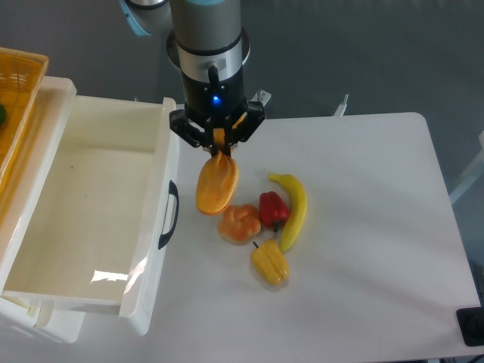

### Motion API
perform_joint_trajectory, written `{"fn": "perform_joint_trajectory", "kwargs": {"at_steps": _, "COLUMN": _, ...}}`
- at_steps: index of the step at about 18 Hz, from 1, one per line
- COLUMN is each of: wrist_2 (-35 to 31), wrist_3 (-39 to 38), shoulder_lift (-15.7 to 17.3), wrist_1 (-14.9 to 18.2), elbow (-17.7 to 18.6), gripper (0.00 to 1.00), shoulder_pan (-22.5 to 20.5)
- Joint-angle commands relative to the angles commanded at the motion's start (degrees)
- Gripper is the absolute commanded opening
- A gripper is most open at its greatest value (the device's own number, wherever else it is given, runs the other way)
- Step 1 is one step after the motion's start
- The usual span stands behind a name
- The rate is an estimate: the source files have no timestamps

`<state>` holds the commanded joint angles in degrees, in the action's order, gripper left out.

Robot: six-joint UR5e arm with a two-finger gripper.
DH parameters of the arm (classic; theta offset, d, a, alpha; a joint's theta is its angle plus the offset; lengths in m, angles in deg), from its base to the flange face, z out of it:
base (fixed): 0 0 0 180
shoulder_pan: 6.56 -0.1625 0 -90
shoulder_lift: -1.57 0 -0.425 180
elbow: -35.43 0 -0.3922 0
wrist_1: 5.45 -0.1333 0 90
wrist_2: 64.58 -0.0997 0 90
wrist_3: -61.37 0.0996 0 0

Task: Place the long bread in the upper white drawer
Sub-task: 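Lift the long orange bread up off the table, then carry the bread over the open white drawer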

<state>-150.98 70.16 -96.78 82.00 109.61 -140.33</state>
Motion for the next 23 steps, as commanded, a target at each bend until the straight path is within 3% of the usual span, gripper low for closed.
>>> {"fn": "perform_joint_trajectory", "kwargs": {"at_steps": 3, "wrist_2": 0.9, "wrist_3": -3.1, "shoulder_lift": 0.1, "wrist_1": -0.3, "elbow": -0.1, "gripper": 0.0, "shoulder_pan": 1.1}}
{"fn": "perform_joint_trajectory", "kwargs": {"at_steps": 7, "wrist_2": 1.2, "wrist_3": -5.9, "shoulder_lift": -0.1, "wrist_1": -3.2, "elbow": -0.4, "gripper": 0.0, "shoulder_pan": 3.2}}
{"fn": "perform_joint_trajectory", "kwargs": {"at_steps": 23, "wrist_2": 2.9, "wrist_3": -9.1, "shoulder_lift": -0.6, "wrist_1": -5.1, "elbow": 1.2, "gripper": 0.0, "shoulder_pan": 9.2}}
